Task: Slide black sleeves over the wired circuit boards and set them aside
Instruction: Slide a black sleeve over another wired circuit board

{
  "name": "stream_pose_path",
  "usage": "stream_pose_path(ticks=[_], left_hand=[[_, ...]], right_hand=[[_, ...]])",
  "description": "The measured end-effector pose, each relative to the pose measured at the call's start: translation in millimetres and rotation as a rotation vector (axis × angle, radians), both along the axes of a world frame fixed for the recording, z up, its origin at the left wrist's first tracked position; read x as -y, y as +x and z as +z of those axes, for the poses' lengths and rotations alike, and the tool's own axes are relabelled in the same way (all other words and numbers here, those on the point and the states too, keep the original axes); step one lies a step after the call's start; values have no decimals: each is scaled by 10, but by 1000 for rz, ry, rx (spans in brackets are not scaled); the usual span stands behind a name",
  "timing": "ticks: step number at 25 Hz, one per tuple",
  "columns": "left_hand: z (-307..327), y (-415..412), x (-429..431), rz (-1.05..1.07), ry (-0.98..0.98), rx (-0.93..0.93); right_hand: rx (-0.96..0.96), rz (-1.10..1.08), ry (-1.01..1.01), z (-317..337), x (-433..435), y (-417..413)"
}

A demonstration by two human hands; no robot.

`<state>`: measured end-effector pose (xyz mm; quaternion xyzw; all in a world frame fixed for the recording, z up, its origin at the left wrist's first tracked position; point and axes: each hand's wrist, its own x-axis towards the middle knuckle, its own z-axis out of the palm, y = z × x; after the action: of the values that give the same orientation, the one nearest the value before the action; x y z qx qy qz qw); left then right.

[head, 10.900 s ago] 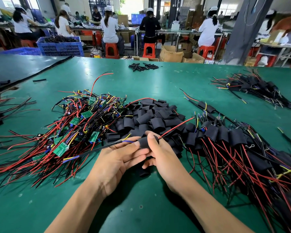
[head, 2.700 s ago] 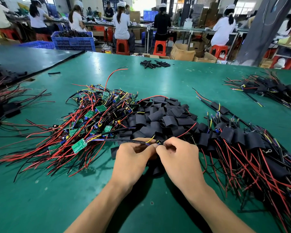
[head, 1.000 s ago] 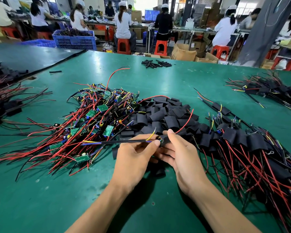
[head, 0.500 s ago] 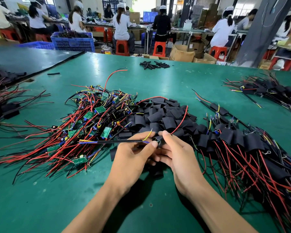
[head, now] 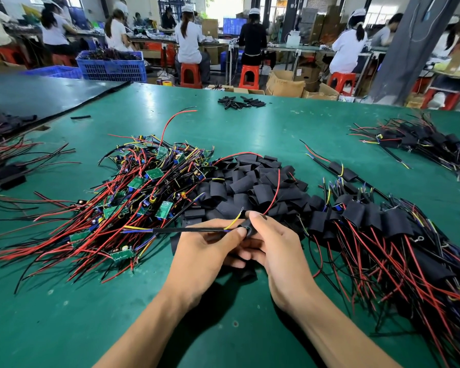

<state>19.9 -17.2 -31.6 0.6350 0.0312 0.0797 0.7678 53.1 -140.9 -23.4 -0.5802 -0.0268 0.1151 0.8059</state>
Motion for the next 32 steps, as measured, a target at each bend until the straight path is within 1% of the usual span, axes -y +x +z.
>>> stream_pose_path(ticks=[3, 5, 8, 13, 15, 16, 19, 21, 22, 25, 26, 28, 30, 32], left_hand=[[21, -2, -15, -1, -51, -28], [31, 9, -16, -5, -83, -43], [61, 27, -7, -22, -205, -78], [107, 53, -74, 40, -347, -130], [127, 55, -112, 38, -345, -190], [138, 51, -116, 35, -342, -211], [143, 28, -81, 88, -349, -199], [143, 7, -28, 160, -267, -137], [151, -10, -2, 196, -192, -92], [161, -33, 39, 295, 98, 22], [164, -36, 51, 301, 151, 38], [158, -35, 68, 311, 185, 54], [139, -27, 76, 367, 197, 65], [132, -24, 56, 376, 196, 63]], right_hand=[[19, 12, -23, 13, 8, -1], [-2, 11, -24, 29, 12, 11], [-37, -1, 32, 39, 54, 50], [1, 75, 81, 28, 100, 94], [41, 71, 117, 20, 90, 102], [79, 59, 103, 12, 87, 96], [222, -13, -26, -23, 88, 85], [265, -42, -28, -25, 89, 77], [247, -46, 5, -19, 85, 71], [106, -25, 135, -6, 49, 53], [69, -17, 155, -8, 40, 46], [35, -7, 175, -16, 24, 40], [35, -4, 198, -23, 16, 34], [39, -2, 213, -21, 16, 37]])
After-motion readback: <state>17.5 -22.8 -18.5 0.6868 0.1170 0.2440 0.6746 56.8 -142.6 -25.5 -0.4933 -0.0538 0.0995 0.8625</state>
